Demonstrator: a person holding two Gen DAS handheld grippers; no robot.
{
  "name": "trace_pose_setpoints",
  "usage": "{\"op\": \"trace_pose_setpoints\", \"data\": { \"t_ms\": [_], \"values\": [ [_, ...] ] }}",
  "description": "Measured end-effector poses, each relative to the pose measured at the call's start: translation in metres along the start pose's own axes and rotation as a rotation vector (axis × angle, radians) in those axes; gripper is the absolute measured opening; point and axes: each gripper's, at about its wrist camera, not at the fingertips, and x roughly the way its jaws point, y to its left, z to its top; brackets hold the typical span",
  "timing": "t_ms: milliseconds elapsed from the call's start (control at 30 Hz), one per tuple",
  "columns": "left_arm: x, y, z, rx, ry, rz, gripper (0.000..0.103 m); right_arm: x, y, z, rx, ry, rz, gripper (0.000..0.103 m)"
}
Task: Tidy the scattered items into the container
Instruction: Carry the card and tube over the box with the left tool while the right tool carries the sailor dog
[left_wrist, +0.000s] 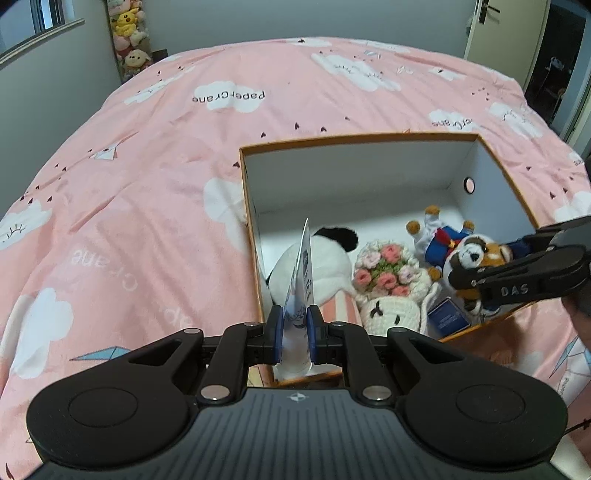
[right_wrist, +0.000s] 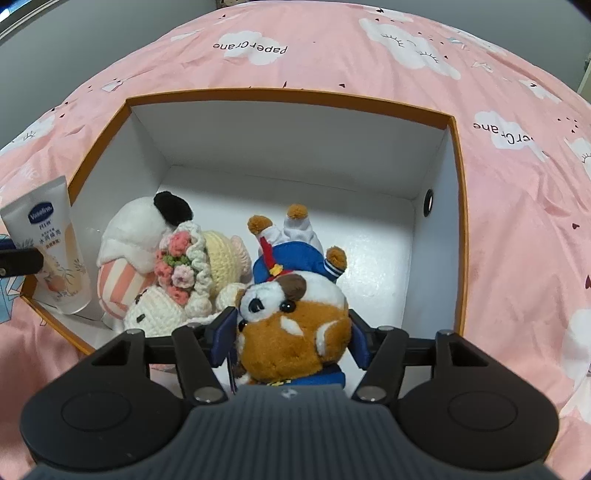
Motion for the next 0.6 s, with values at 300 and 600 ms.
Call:
{"op": "trace_pose_setpoints", "data": {
  "t_ms": [300, 600],
  "values": [
    [0.013, -0.002, -0.007, -0.024, 0.051, 0.011, 0.016, -0.006, -0.005, 0.006, 0.024, 0.014, 0.067, 0.067],
    [0.01, 0.005, -0.008, -0.05, 0.043, 0.006, 0.016, -0.01, -0.008, 0.01, 0.019, 0.026, 0.075, 0.067]
  ]
}}
